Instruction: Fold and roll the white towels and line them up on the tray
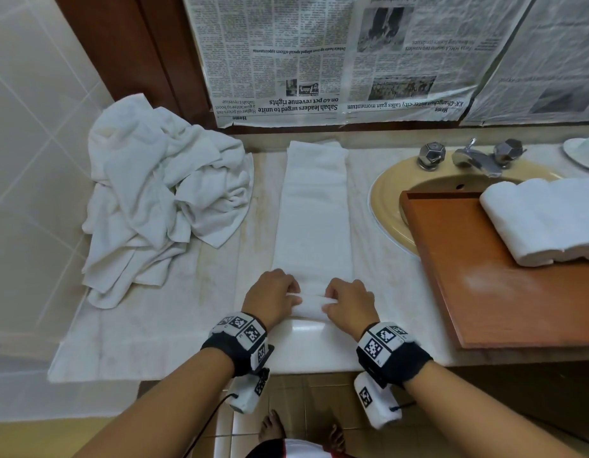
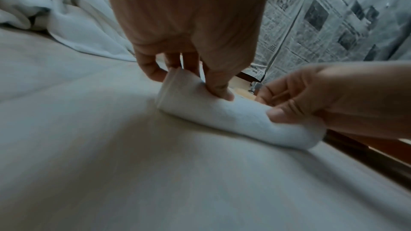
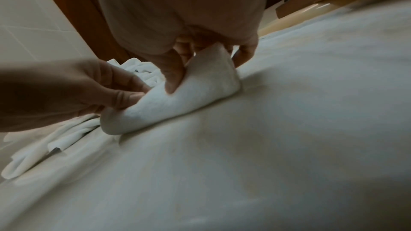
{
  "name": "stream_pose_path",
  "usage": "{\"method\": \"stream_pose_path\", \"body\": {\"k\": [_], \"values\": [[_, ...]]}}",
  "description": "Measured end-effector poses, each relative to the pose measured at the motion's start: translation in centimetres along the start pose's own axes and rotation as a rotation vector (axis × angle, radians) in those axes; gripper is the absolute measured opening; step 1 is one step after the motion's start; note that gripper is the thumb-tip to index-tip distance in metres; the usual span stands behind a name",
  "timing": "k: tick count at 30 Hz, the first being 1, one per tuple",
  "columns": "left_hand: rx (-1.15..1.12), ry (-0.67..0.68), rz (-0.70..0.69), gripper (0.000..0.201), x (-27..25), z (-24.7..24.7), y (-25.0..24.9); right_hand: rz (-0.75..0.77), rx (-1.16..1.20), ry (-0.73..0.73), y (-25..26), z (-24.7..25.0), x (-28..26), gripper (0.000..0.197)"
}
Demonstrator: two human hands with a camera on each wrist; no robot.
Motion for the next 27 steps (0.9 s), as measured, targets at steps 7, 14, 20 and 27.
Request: {"method": "stream_pose_path", "body": {"k": [7,14,20,27], "values": [[0.212,-0.230,-0.338,0.010,-1.6,-2.2,-0.1,0.176,-0.348,-0.215,1.7,-1.4,-1.1,0.033],[0.399,-0.117,-0.315,0.037,-1.2,-2.2,-0.7,0.242,-0.446,-0.227,1.0,-2.3,-1.5,0.036],[0.261,-0.031,-0.263,0.035,-0.3,-0.8,-0.5,0.308,-0.336,-0.179,0.6,-1.2,-0.9,0.034],[-0.028,0.244,-0.123,0.027,-0.4,2.1,0.8,0.148,0.023,0.058,0.5,1.5,-1.4,0.019]]}}
Point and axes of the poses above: each hand's wrist, its own x-axis towards the middle knuckle, its own z-axis out of the back of the hand, y = z × x, the point moved 1 cm from there along x, towards the middle knuckle, and after that the axes turned 12 degrees about y, right-handed, at the moved point
